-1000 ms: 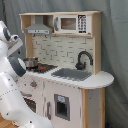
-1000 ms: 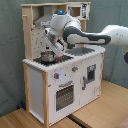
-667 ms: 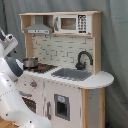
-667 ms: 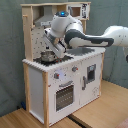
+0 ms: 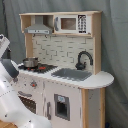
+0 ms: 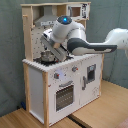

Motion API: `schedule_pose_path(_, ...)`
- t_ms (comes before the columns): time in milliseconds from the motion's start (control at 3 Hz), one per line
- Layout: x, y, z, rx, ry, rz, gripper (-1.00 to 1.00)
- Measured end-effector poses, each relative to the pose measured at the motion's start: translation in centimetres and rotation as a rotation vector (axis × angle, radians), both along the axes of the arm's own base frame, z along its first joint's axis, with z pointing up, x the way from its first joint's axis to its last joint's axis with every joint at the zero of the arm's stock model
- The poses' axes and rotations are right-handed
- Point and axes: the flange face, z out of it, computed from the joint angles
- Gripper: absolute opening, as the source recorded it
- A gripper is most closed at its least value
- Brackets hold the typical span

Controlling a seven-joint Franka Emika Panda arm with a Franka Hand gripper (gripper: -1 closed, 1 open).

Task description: Play with the kitchen

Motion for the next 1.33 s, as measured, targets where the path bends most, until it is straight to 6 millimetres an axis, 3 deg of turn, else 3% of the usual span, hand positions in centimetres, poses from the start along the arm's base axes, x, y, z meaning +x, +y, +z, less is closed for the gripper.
schedule_pose_path(1333,-5.7,6.5,-3.7,-0.362,-0.222,0.357,1.0)
